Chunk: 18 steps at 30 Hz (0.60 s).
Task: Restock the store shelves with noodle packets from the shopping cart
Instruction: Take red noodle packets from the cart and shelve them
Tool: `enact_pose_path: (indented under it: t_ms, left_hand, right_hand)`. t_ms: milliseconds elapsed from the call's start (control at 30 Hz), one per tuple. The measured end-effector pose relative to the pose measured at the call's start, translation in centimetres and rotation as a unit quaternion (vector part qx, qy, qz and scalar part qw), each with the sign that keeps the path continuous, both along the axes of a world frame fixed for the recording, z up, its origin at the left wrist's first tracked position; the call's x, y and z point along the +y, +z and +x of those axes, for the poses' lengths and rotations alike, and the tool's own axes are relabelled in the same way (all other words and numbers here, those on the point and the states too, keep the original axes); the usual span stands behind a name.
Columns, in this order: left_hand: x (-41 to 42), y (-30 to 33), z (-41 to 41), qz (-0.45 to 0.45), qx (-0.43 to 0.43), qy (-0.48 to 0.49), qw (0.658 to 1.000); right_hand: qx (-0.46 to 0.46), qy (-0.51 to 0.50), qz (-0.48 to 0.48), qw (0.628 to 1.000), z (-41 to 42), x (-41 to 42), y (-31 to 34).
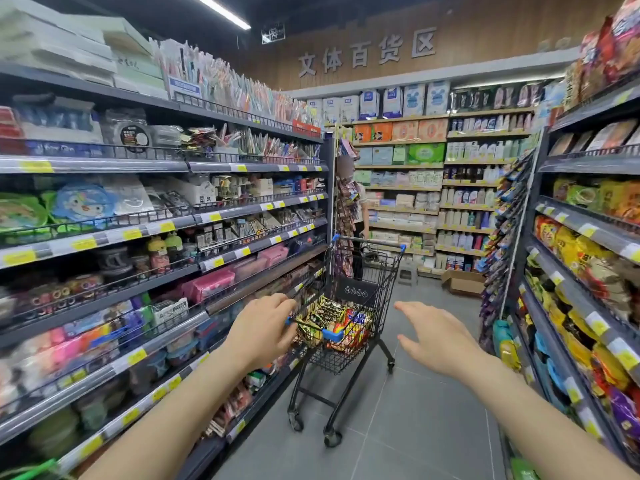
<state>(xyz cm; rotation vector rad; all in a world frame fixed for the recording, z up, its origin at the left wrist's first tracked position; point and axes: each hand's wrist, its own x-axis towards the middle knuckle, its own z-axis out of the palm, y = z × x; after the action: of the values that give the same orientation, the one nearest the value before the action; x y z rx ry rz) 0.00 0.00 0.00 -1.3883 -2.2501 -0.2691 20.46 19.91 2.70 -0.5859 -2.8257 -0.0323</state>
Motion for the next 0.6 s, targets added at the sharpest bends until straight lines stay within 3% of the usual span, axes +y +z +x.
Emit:
enact_pose_path:
  t_ms: [200,600]
  left_hand:
    - [1.7,-0.5,-5.8,-0.024,0.016,0.001,1.0]
    - [6.0,1.4,-22.1,-0.087,0.02,0.012,0.996]
  right_hand:
    - [-0.027,0.028,0.015,0.999,-6.9,2.2,0.0]
    - [0.006,0.04,0.004,0.999,-24.6,7.2,0.6]
